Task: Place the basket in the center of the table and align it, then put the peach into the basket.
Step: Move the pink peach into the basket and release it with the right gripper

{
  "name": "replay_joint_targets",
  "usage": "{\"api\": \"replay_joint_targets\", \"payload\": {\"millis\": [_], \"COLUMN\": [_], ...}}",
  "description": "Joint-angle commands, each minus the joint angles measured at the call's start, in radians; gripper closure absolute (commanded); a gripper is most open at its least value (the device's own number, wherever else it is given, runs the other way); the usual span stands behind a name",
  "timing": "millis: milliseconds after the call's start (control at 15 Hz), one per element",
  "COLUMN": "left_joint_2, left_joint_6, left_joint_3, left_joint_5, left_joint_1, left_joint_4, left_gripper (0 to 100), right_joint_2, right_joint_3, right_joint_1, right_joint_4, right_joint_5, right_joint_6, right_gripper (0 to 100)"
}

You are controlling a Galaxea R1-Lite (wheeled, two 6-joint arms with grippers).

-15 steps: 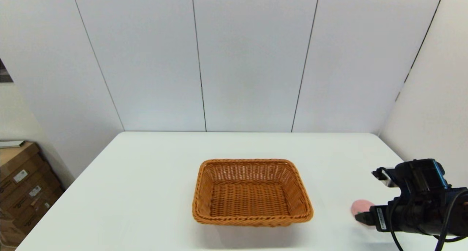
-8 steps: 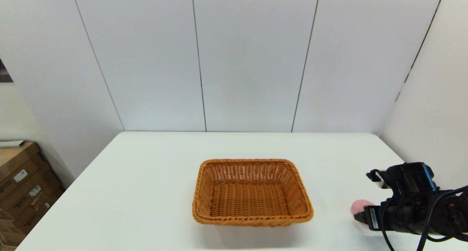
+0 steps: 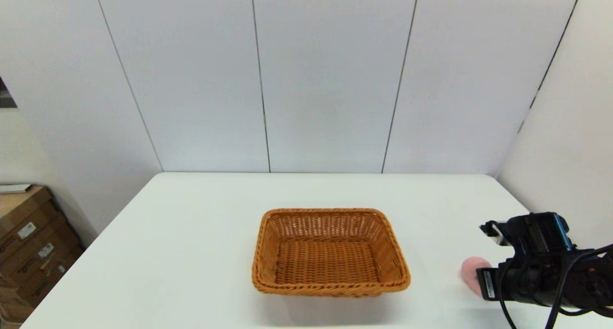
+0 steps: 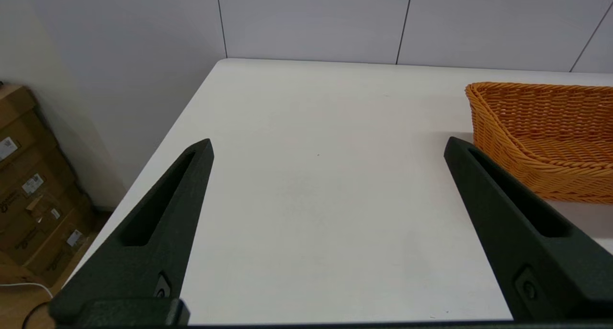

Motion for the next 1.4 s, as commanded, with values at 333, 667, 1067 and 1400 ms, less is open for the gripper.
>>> {"api": "replay_joint_targets", "payload": {"millis": [333,667,1067,1400], "left_joint_2": [0.000,0.000,0.000,0.000], "left_joint_6": [-0.008,-0.011,-0.009,-0.009], "left_joint_3": [0.000,0.000,0.000,0.000], "left_joint_5": [0.001,0.001,0.001,0.001], "left_joint_1": [0.000,0.000,0.000,0.000], "left_joint_4": [-0.002,-0.002,-0.002,-0.002], "left_gripper": [0,0,0,0], "right_joint_2": [-0.218,-0.238,-0.115,-0.008], "right_joint_3": [-0.059,-0.230,-0.399,-0.410], "right_joint_1": [0.114,0.327,0.563,0.683], "right_joint_4": [-0.146,-0.093,0.087,0.078], "right_joint_5": [-0.002,-0.014,-0.023,-0.063], "right_joint_6": [0.118,0.106,0.104,0.080], "right_gripper": [100,100,100,100]}}
